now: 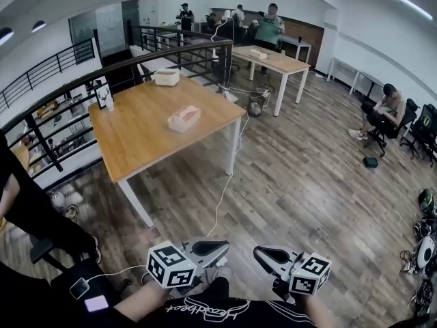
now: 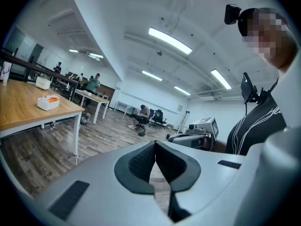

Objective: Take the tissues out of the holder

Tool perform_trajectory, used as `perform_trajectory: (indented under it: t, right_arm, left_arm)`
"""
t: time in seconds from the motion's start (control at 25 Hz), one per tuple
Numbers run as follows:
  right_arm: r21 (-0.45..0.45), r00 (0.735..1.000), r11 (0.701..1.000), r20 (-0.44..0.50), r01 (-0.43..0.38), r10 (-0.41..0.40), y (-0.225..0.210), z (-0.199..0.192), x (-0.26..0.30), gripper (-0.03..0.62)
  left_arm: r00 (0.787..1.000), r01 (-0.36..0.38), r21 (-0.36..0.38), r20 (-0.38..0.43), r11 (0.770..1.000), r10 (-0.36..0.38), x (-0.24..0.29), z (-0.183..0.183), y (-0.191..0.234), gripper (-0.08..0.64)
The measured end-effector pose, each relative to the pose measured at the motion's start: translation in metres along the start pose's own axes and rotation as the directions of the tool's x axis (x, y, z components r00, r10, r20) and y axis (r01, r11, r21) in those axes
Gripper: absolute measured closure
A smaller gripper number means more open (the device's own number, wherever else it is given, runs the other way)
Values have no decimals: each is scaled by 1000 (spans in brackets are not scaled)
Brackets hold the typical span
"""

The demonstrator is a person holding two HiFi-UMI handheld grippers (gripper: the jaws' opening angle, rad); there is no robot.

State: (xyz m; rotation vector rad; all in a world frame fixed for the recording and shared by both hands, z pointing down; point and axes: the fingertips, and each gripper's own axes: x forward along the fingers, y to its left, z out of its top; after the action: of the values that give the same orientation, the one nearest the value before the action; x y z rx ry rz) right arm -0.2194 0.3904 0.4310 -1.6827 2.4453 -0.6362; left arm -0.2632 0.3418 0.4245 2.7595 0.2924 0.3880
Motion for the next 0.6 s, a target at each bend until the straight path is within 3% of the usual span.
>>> perform_trajectory:
  t: [0.6]
  right_arm:
    - [47,996,995,17,89,-89,-221,121,101,575]
  left_arm:
    - [999,35,-2,-30,999,-35,129,130,212,548]
